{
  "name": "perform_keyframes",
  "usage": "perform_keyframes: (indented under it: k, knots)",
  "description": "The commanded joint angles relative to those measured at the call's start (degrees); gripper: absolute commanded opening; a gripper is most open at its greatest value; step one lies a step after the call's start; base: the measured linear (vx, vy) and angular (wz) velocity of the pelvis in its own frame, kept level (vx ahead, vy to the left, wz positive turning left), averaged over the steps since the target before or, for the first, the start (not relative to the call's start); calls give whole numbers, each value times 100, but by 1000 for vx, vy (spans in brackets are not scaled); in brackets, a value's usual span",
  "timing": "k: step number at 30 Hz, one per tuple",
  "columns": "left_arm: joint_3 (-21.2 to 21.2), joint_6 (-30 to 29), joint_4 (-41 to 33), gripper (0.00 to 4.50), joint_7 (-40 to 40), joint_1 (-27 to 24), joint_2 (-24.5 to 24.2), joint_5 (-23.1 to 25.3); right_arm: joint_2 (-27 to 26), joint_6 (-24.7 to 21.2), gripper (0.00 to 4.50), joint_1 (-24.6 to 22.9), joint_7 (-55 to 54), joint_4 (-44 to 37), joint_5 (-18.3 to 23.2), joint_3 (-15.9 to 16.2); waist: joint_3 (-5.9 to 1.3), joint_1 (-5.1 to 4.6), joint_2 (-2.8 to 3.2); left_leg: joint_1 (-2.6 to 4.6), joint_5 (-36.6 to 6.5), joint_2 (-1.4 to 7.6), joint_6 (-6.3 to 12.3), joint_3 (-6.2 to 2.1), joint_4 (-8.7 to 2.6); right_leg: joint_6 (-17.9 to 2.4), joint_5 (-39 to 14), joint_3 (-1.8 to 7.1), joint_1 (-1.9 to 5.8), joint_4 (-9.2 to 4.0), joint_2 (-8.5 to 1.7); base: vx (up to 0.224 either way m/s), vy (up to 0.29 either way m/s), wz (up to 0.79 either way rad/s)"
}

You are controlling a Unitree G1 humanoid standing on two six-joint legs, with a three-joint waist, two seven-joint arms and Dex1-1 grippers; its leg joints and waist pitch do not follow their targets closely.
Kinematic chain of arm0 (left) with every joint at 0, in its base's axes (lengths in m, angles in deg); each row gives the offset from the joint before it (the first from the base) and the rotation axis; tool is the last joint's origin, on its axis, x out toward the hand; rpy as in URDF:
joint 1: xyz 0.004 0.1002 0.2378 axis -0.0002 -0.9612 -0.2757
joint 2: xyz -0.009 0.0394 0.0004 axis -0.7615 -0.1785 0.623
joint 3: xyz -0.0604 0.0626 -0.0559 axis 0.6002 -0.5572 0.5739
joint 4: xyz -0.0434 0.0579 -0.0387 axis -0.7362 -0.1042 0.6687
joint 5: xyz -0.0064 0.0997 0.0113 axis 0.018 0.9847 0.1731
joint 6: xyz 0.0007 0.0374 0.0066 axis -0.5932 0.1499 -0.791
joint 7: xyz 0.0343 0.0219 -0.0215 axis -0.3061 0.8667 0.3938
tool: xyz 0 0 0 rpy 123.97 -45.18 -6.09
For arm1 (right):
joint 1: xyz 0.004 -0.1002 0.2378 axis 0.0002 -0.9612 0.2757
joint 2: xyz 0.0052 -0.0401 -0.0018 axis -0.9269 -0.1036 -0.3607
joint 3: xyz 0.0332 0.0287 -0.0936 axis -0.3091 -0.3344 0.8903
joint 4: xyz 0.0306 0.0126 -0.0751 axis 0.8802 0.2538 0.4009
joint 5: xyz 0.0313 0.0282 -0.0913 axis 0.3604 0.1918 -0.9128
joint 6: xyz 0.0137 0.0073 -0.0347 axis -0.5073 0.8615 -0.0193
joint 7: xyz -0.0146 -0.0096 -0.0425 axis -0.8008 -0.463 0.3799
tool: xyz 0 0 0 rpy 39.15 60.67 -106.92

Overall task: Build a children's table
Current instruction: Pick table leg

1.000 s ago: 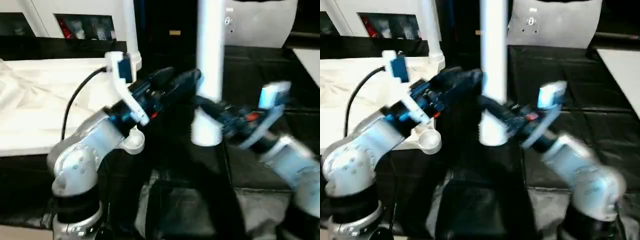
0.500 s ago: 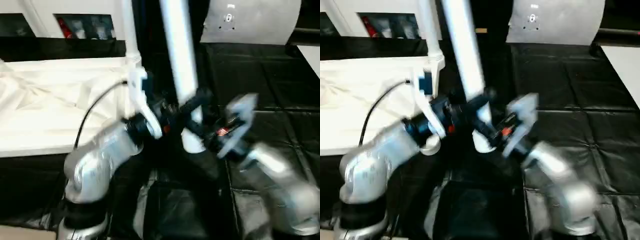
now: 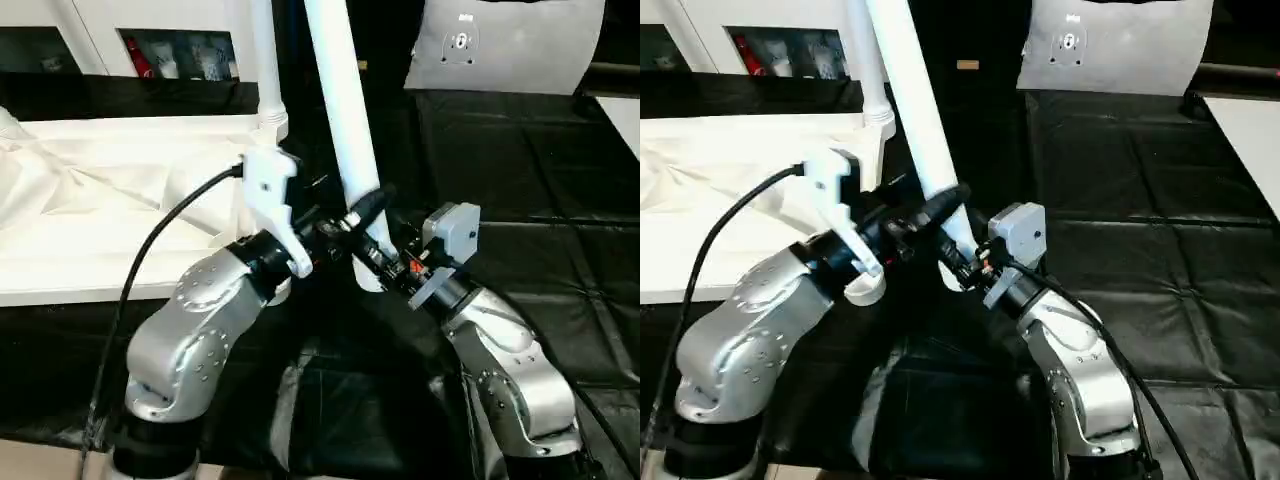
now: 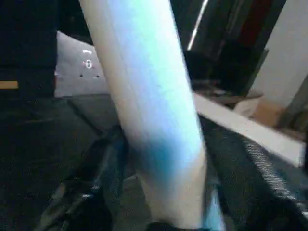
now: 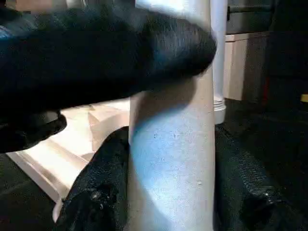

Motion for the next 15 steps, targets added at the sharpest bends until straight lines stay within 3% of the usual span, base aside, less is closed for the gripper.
perform_keyframes:
  k: [1, 2, 7, 12, 15]
  knots:
    - [-167, 229, 78, 280, 33, 29, -58, 258, -22, 226, 193, 56, 26, 64, -53, 101, -497, -3, -32, 55, -53, 554, 788, -198, -432, -1423, -808, 291, 364, -318, -523, 0, 0, 0]
    - [-204, 333, 115, 247, 22, 30, -105, 366, -18, 293, 193, 56, 24, 106, -69, 109, -501, -5, -32, 52, -67, 555, 765, -196, -431, -1438, -762, 292, 372, -312, -523, 0, 0, 0]
    - [-369, 607, 309, 222, 135, -2, -288, 698, -27, 449, 193, 37, 30, 196, -142, 161, -521, 0, -13, 52, 23, 555, 796, -193, -414, -1539, -473, 292, 381, -266, -525, 0, 0, 0]
    - [-106, 406, 346, 214, 74, -4, 130, 153, -23, 591, 193, 21, 60, 247, -250, 255, -527, 11, -12, 48, -280, 549, 611, -175, -412, -1598, -781, 298, 390, -285, -536, 0, 0, 0]
    - [-9, 332, 405, 211, 23, -15, 299, -61, -31, 684, 193, 46, 61, 332, -287, 289, -532, 10, -14, 42, -344, 545, 606, -172, -414, -1583, -840, 298, 384, -303, -531, 0, 0, 0]
